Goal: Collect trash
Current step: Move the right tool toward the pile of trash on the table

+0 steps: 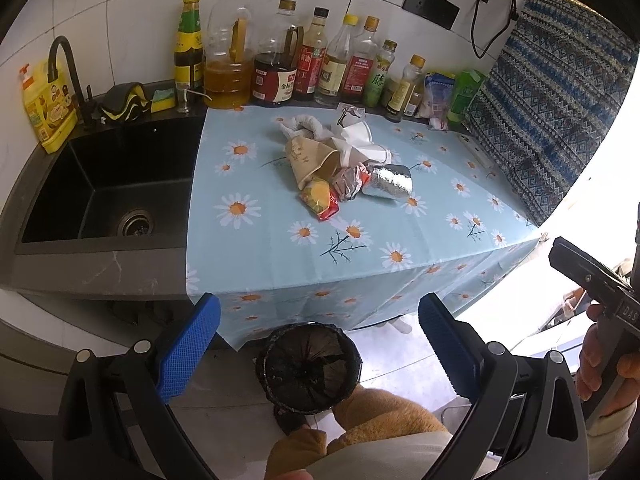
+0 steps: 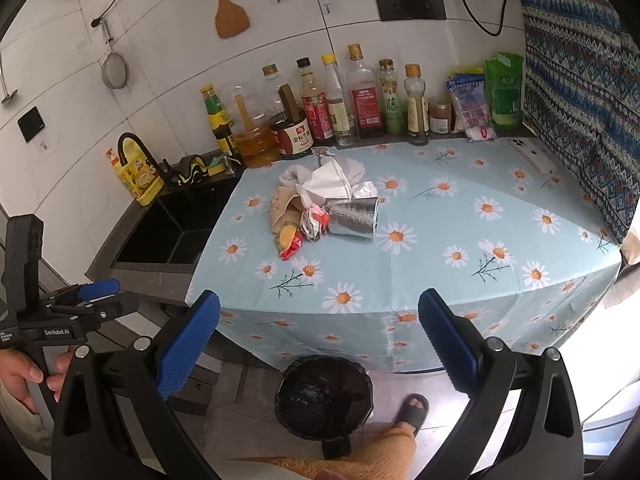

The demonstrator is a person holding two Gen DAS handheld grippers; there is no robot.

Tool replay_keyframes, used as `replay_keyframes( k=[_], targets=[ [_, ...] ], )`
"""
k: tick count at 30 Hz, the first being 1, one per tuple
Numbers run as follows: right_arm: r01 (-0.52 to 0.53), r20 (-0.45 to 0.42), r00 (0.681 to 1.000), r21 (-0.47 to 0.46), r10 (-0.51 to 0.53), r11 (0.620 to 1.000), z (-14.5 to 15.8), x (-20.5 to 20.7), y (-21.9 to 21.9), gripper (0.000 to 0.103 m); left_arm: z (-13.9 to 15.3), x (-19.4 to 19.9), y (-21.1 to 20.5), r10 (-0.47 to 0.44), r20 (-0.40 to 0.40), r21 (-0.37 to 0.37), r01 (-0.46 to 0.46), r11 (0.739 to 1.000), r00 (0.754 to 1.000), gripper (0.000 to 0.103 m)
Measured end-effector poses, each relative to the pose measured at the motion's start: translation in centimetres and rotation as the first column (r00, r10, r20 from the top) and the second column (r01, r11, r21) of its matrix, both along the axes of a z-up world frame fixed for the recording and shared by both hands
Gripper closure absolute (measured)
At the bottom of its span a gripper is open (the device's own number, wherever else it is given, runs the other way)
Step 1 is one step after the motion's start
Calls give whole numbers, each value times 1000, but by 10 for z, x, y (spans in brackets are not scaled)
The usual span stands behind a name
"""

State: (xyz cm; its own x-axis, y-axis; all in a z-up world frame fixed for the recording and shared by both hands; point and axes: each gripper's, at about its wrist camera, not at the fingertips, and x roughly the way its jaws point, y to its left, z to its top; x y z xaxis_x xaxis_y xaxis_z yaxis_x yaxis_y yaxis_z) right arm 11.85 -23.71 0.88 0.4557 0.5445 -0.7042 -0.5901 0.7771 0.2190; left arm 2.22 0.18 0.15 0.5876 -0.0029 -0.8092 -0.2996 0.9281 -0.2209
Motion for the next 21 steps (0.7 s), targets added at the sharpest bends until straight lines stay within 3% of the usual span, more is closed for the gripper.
replay_keyframes(
  k=[12, 21],
  targets=[
    [-50, 19, 999, 9, 50, 999, -4, 39, 22, 5, -14, 31, 20, 41, -13, -50, -42, 998, 999, 7],
    [-115, -44, 993, -33, 113, 993, -19, 99, 66, 5, -33, 64, 48, 108, -65, -84, -113, 990, 992, 7]
  ],
)
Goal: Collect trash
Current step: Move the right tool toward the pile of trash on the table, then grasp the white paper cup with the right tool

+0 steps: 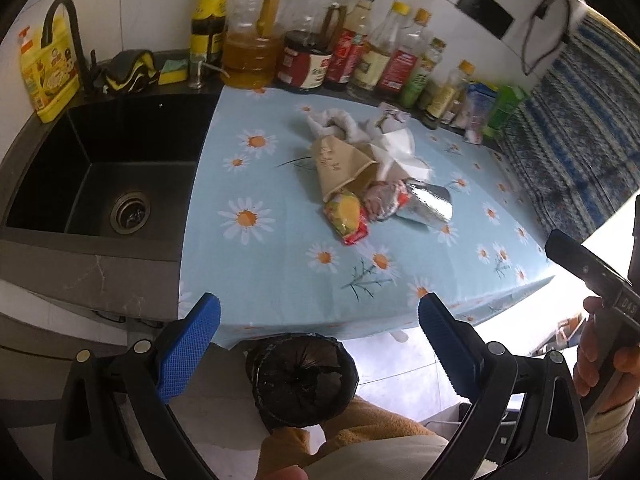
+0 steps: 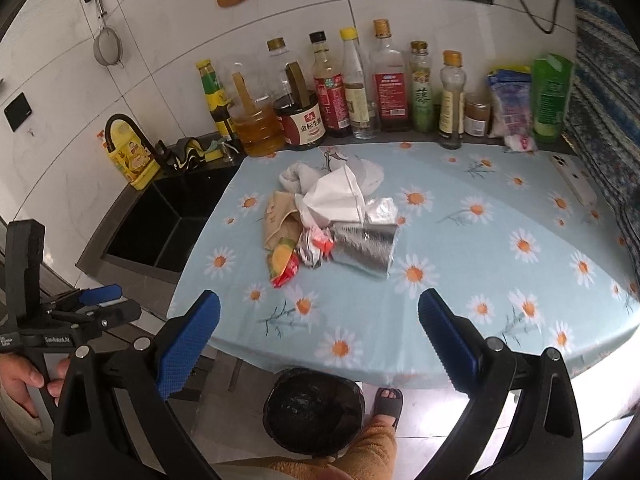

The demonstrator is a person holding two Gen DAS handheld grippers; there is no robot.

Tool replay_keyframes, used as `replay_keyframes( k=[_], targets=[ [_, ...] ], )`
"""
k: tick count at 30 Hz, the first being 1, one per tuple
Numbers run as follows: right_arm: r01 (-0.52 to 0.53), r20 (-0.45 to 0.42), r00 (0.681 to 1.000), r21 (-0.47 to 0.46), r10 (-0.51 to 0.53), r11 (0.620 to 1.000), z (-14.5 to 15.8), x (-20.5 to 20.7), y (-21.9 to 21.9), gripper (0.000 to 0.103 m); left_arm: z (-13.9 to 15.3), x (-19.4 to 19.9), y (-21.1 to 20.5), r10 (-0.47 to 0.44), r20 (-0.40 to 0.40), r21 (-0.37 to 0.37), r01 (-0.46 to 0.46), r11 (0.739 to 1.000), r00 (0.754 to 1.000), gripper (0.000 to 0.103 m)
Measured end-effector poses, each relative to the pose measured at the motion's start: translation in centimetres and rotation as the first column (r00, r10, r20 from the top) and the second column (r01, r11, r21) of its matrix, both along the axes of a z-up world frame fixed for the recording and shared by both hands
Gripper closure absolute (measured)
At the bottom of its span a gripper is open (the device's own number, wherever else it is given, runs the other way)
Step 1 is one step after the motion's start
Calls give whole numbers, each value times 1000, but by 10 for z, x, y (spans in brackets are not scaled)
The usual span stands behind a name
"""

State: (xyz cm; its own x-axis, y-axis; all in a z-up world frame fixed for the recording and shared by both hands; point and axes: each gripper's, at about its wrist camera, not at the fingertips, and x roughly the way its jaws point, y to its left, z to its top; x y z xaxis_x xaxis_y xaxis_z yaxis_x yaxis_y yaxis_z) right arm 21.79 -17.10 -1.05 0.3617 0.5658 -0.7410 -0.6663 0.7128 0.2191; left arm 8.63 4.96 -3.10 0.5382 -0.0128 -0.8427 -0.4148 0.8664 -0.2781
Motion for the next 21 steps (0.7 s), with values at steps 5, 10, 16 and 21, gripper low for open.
replay_keyframes(
  k=[5, 10, 16, 21],
  targets=[
    [-34, -43, 999, -48, 32, 998, -16, 38, 35, 5, -8, 15, 10, 36, -17, -6, -36, 999, 999, 7],
    [-81, -81, 994, -93, 73, 992, -34, 74, 76, 5, -20, 29, 27, 85, -28, -51, -87, 995, 996, 7],
    [-119, -91, 990, -157, 106, 980, -54, 108, 113, 5, -34, 41, 39, 126, -51, -81, -130, 988, 991, 7],
    [-149, -118, 985, -187, 129, 971, -73, 127, 135, 5, -42, 44, 50, 167, -66, -122, -174, 977, 984, 7]
  ],
)
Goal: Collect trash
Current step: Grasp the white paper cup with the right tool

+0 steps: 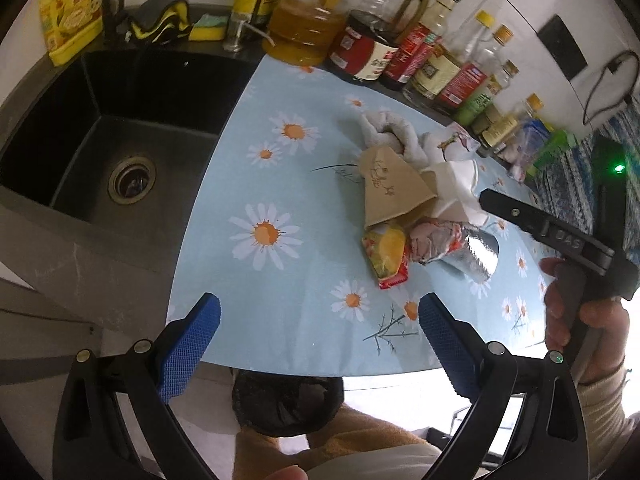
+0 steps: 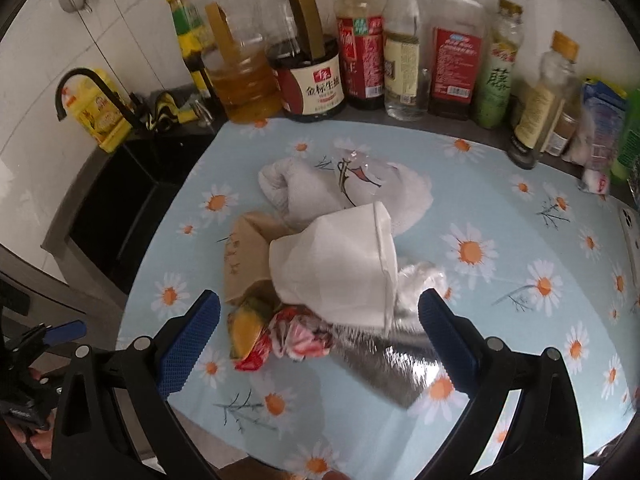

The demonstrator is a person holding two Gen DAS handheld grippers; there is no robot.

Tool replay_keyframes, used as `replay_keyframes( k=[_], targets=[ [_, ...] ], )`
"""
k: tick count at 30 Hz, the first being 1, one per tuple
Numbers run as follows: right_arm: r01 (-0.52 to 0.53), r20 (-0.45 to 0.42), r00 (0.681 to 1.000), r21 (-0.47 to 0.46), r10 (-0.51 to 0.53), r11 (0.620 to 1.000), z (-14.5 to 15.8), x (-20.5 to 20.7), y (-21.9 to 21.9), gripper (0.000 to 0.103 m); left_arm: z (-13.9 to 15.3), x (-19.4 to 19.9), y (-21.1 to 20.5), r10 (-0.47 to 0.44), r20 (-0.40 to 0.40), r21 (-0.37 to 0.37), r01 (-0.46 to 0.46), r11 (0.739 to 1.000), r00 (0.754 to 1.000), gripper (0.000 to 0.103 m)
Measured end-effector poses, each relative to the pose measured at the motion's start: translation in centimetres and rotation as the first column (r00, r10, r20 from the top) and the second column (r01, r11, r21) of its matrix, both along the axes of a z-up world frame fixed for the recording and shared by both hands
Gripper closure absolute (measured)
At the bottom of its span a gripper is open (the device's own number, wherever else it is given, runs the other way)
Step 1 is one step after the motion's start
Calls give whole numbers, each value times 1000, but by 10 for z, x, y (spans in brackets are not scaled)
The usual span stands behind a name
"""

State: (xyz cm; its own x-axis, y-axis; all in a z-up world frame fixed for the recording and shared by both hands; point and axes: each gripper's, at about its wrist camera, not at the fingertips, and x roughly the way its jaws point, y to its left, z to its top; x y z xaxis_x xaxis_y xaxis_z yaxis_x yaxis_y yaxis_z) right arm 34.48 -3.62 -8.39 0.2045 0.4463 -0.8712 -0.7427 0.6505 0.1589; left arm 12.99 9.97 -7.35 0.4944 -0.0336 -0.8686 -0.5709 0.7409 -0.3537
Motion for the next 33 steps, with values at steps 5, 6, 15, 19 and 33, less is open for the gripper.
replay_keyframes(
  k=[5, 6, 15, 19, 33],
  targets=[
    [-19, -5, 1000, -43, 18, 999, -16, 11, 20, 5, -5, 1, 7, 31, -12, -14, -31, 999, 999, 7],
    [-19, 0, 1000, -51, 19, 999, -18, 13, 23, 5, -7, 1, 8, 36, -16, -18, -37, 999, 999, 7],
    [-28, 2, 1000, -113, 28, 993, -39, 24, 40, 5, -19, -1, 13, 61, -45, -32, -63, 998, 997, 7],
    [-36, -12, 999, -121, 34, 992, -44, 29, 43, 13, -20, -1, 15, 70, -49, -38, -72, 997, 996, 7],
    [-22, -12, 1000, -113, 20, 993, -40, 33, 41, 20, -23, 9, 9, 58, -51, -42, -60, 997, 997, 7]
  ],
)
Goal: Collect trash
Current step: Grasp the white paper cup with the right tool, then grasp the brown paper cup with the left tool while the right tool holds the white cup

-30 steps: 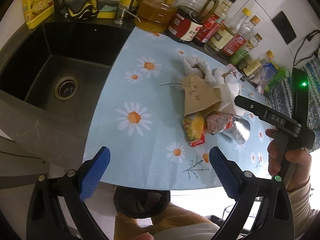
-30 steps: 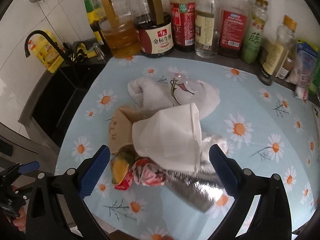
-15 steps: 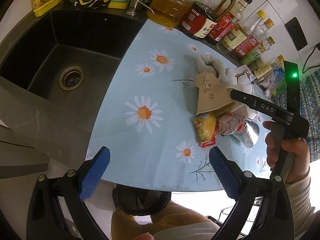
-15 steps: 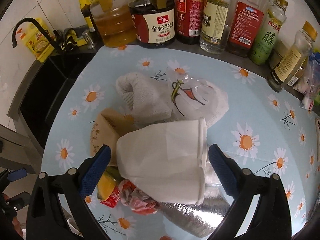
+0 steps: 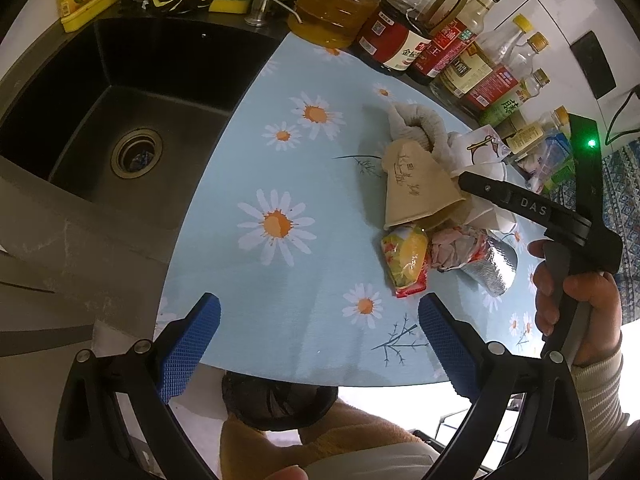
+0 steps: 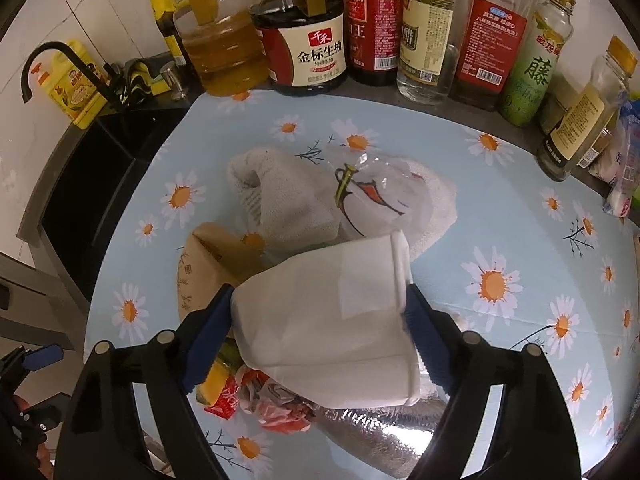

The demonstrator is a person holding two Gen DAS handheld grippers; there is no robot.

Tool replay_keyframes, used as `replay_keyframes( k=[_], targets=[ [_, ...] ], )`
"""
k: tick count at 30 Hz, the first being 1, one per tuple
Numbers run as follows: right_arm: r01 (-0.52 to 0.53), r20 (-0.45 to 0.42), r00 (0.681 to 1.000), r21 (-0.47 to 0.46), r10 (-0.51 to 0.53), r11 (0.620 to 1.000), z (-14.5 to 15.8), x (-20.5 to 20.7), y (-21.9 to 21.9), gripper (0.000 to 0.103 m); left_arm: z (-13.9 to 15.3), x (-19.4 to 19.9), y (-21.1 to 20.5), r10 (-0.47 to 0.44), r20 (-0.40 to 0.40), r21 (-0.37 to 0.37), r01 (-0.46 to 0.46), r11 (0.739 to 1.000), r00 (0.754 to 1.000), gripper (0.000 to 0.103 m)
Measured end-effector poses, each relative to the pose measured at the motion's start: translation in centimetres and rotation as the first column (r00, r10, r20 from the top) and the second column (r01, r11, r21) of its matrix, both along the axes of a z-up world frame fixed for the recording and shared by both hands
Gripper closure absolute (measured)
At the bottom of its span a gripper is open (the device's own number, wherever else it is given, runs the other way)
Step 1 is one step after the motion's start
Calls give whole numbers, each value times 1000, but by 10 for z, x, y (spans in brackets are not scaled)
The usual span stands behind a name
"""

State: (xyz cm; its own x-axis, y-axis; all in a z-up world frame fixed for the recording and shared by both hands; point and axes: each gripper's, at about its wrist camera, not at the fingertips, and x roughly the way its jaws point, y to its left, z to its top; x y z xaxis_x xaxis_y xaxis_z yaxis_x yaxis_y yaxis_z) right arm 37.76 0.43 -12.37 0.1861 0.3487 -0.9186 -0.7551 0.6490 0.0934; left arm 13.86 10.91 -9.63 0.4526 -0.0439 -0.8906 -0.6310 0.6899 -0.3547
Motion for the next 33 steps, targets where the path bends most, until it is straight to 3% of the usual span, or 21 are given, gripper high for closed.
replay_keyframes(
  k=[11, 19, 25, 29, 33],
  targets=[
    [42, 13, 999, 81, -43, 996, 36, 2, -29, 21, 8, 31, -8, -69, 25, 21, 68, 997, 997, 7],
    [97, 35, 994, 126, -103, 987, 60, 4, -75, 21, 11, 71, -12, -140, 68, 7, 140, 990, 988, 7],
    [154, 17, 987, 130, -158, 979, 59, 5, -114, 21, -1, 104, -11, -179, 80, -40, 182, 982, 981, 7],
    [188, 3, 982, 129, -190, 974, 55, 4, -135, 20, -11, 124, -2, -167, 114, -112, 180, 977, 979, 7],
    [224, -14, 974, 131, -224, 966, 51, 6, -153, 21, -22, 141, 6, -155, 98, -140, 168, 976, 983, 7]
  ],
)
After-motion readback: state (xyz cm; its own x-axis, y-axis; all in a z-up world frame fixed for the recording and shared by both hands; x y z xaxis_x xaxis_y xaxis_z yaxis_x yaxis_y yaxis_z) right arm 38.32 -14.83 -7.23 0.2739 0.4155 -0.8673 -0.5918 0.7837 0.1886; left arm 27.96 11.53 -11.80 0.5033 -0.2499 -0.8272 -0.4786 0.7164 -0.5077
